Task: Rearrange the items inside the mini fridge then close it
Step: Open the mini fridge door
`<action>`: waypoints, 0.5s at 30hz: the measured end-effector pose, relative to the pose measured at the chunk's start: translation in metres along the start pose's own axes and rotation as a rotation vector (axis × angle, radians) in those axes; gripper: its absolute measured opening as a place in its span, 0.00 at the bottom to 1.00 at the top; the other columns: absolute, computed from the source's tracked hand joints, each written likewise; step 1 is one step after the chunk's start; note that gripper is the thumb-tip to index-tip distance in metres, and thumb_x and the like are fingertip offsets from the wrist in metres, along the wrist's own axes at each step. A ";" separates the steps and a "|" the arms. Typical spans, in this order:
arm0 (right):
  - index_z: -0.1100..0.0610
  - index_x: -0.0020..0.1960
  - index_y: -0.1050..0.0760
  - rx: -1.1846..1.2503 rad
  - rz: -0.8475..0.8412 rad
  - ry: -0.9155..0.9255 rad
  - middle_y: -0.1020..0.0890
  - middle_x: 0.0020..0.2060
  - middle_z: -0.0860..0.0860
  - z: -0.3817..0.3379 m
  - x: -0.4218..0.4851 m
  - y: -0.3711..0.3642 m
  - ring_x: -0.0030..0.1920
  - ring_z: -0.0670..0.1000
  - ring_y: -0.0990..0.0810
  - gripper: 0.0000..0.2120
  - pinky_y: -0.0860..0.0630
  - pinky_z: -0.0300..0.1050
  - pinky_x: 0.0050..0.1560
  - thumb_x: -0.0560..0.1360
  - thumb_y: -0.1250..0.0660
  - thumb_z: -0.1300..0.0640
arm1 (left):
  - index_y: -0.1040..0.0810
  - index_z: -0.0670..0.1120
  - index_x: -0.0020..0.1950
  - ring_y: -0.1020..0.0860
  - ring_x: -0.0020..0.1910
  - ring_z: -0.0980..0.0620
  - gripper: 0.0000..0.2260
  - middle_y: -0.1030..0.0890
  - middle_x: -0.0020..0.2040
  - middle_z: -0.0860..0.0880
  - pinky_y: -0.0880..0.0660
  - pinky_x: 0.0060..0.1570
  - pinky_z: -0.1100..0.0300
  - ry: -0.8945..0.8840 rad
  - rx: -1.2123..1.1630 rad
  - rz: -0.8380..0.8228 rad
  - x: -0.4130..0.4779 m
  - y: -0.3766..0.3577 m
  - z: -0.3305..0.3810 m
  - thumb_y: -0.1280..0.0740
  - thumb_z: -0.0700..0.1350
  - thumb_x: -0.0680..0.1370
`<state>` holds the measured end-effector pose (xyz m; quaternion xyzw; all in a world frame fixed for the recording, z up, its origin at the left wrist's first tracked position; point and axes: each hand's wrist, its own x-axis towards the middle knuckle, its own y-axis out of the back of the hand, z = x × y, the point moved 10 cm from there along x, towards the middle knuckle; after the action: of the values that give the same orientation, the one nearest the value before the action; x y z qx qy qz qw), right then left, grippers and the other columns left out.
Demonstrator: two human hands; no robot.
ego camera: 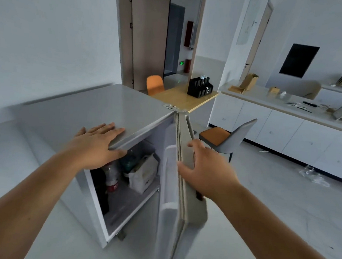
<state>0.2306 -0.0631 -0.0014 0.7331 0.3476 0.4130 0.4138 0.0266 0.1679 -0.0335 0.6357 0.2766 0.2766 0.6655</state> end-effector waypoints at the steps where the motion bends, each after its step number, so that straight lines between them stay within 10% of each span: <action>1: 0.43 0.66 0.35 -0.019 -0.007 -0.023 0.25 0.37 0.40 0.008 0.000 0.004 0.34 0.40 0.25 0.26 0.32 0.38 0.28 0.73 0.39 0.33 | 0.57 0.65 0.85 0.52 0.86 0.51 0.41 0.55 0.87 0.57 0.54 0.83 0.41 -0.001 0.003 0.003 0.000 0.001 0.001 0.52 0.78 0.75; 9: 0.49 0.44 0.29 -0.253 0.012 -0.189 0.26 0.34 0.45 0.052 -0.006 0.030 0.39 0.51 0.25 0.18 0.33 0.44 0.32 0.71 0.34 0.34 | 0.58 0.64 0.85 0.51 0.86 0.50 0.45 0.56 0.87 0.57 0.52 0.83 0.41 -0.010 0.017 0.012 -0.001 0.001 0.001 0.55 0.81 0.70; 15: 0.51 0.46 0.32 -0.398 0.004 -0.265 0.33 0.36 0.47 0.076 -0.003 0.029 0.40 0.54 0.29 0.10 0.32 0.49 0.41 0.75 0.34 0.46 | 0.58 0.65 0.84 0.52 0.86 0.50 0.42 0.56 0.87 0.56 0.52 0.83 0.40 -0.009 0.004 0.031 -0.001 0.002 0.000 0.48 0.78 0.75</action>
<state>0.3018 -0.1024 -0.0001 0.6855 0.2005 0.3745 0.5912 0.0258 0.1676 -0.0319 0.6427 0.2642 0.2837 0.6608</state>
